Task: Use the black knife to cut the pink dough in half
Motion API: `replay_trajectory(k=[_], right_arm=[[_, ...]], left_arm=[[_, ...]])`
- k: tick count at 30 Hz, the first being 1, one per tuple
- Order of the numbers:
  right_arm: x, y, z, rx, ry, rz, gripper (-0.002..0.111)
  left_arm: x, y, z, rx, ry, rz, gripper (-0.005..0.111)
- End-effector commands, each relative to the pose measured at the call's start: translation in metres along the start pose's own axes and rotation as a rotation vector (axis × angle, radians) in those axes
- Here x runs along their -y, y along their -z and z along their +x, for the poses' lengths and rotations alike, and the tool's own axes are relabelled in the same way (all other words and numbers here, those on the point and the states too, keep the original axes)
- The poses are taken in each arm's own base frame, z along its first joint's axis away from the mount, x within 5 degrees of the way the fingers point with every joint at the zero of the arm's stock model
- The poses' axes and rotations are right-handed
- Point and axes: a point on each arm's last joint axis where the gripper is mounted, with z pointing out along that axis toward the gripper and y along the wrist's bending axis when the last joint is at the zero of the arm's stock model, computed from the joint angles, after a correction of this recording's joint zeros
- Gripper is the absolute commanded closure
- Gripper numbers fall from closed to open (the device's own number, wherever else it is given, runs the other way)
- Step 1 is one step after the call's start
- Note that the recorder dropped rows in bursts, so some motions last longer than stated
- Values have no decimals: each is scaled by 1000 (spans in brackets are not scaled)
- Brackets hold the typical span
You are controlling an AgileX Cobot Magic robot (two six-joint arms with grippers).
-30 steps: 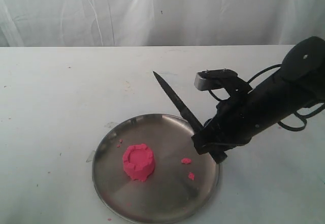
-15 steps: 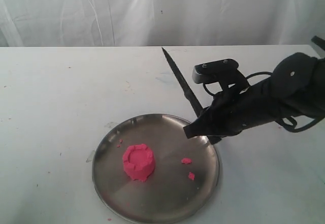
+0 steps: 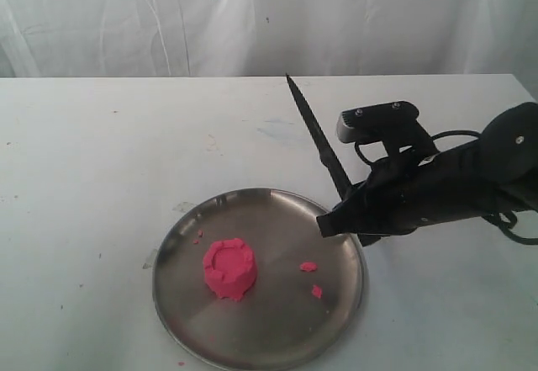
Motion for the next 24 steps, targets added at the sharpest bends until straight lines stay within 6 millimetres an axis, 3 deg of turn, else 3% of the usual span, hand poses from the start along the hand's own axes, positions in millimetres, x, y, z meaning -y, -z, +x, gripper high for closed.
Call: replay_trajectory(k=[1, 3, 6, 7, 11, 16, 19, 21, 24], right_arm=[[-16, 25, -3, -22, 7, -112, 108], [-25, 40, -12, -17, 56, -176, 108], [-31, 52, -28, -47, 129, -229, 108], [-32, 57, -34, -77, 191, -233, 108], [-28, 70, -38, -216, 292, -180, 108], [-9, 66, -47, -151, 248, 34, 108], [-8, 63, -47, -155, 206, 43, 108], [-8, 63, -47, -159, 205, 42, 108], [-8, 61, -48, -150, 205, 45, 108]], left_arm=[[27, -28, 3, -217, -464, 192, 107], [25, -47, 31, -397, -874, 313, 107], [3, -69, 88, -683, -862, 330, 107], [1, -76, 108, -706, -823, 377, 107], [16, -86, 144, -660, -721, 606, 107], [21, -79, 210, -1044, -833, 816, 107], [25, -72, 237, -1267, -698, 703, 107], [40, -74, 245, -1302, -533, 645, 107], [68, -77, 244, -1310, -415, 764, 107]])
